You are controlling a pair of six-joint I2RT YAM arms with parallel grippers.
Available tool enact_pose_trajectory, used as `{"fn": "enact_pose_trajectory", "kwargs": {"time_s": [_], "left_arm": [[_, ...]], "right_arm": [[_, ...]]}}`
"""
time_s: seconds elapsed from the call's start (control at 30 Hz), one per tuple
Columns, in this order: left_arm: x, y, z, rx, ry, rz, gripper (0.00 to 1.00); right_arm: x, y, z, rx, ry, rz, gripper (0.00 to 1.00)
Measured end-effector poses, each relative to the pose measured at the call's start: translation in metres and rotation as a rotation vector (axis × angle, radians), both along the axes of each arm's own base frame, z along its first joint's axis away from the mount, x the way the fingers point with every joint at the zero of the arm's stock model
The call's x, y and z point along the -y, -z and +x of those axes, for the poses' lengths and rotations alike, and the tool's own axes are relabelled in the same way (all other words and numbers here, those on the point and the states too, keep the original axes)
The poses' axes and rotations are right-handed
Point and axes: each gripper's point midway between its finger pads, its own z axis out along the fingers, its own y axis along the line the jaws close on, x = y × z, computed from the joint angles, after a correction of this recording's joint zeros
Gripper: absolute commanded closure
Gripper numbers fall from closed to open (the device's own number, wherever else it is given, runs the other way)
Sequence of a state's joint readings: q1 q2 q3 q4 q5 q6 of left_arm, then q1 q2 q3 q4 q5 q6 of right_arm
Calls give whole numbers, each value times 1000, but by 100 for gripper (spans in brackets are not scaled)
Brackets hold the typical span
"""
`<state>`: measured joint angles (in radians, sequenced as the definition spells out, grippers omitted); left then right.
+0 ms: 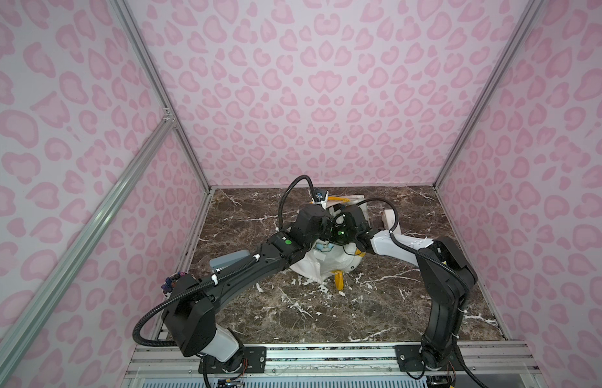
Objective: Take the alarm clock out of the canvas bag
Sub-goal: Pick up the alarm from the canvas bag.
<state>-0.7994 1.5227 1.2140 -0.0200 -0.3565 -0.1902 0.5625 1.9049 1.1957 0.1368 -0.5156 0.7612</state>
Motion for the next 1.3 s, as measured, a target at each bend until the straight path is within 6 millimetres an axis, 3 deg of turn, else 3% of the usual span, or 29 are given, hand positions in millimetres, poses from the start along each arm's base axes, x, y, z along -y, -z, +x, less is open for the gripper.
{"fn": "enact_pose_trajectory", "kwargs": {"time_s": [0.73,1.13,1.3], "left_arm": [[8,-5,1,11,32,8,96],[9,-5,0,10,36,7,97],[9,-6,1,16,31,4,97]], "right_arm": [[-15,9,13,-90,47,45,37],[-14,11,12,-107,51,38,48],[-15,11,11,-108,51,34,57]]}}
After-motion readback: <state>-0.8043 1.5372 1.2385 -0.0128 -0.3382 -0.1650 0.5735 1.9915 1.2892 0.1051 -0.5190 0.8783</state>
